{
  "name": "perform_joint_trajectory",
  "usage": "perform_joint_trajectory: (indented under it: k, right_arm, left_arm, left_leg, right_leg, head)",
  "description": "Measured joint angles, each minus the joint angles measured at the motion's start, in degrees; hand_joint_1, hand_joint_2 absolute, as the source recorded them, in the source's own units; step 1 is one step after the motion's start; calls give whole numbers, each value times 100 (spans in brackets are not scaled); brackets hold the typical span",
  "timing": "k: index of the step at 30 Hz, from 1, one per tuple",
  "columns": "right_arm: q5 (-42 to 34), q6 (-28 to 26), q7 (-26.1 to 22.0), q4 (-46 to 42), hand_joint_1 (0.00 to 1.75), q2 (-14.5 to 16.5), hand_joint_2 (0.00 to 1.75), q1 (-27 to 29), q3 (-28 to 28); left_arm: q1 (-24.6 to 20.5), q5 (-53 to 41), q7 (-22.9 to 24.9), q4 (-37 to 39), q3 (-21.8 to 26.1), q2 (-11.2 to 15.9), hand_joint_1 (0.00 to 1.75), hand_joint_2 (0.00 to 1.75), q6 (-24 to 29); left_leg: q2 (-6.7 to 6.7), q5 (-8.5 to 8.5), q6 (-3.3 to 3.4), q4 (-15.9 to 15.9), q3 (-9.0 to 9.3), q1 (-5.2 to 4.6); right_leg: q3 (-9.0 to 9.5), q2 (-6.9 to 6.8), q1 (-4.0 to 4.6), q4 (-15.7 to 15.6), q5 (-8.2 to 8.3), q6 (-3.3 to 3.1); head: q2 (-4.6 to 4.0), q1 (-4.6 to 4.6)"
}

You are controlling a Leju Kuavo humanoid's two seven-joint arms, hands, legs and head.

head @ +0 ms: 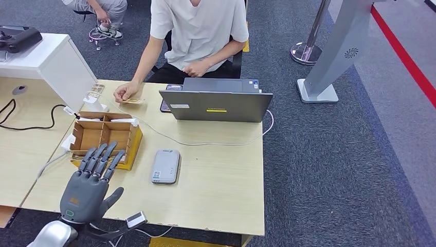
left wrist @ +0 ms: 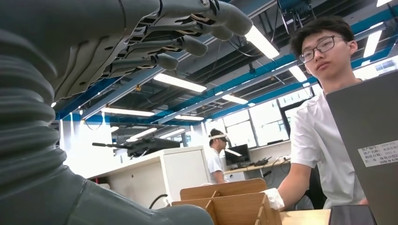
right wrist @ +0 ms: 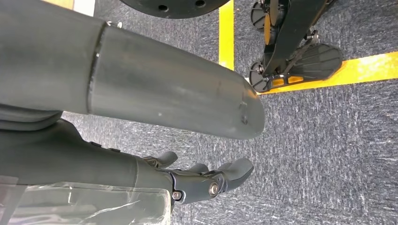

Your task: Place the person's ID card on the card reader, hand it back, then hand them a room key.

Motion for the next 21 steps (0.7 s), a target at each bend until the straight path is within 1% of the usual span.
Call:
perform_joint_trajectory:
  k: [3,6,9,12,17,21]
  right_arm:
    - [42,0,-4,0,0,2,0,-2,-2]
    - [105,5,-5,0,0,2,0,-6,-2]
    - [183,22,4,0,0,2,0,-11,-2]
    - [266,42,34,0,0,2,0,-23,-2]
    - [391,75,95,0,0,2,0,-42,-2]
    - [454,98,99,0,0,2,0,-49,3]
  left_arm:
    - [24,-100,137,-4,71,2,0,175,-62]
    - [-7,-99,291,116,310,1,0,175,-294]
    - [-131,-9,309,455,620,-13,0,175,-522]
    - [-345,25,309,937,917,-45,0,175,-591]
    - [-745,58,267,1901,1339,-64,0,175,-415]
    - [-971,144,145,2515,1582,-64,0,175,-239]
  left_leg:
    - [0,0,0,0,0,0]
    - [0,0,0,0,1,0]
    - [0,1,-1,0,2,1]
    - [0,3,-4,-1,2,2]
    - [0,6,-4,-1,2,2]
    - [0,6,-4,0,2,1]
  right_leg:
    - [0,0,0,0,0,0]
    - [-1,0,0,0,0,0]
    - [-1,0,1,0,0,0]
    - [-1,0,1,1,1,-2]
    - [0,0,1,3,4,-5]
    - [0,1,1,3,4,-5]
  head:
    - [0,0]
    - [0,-1]
    - [0,-2]
    - [0,-1]
    - [0,1]
    - [0,-1]
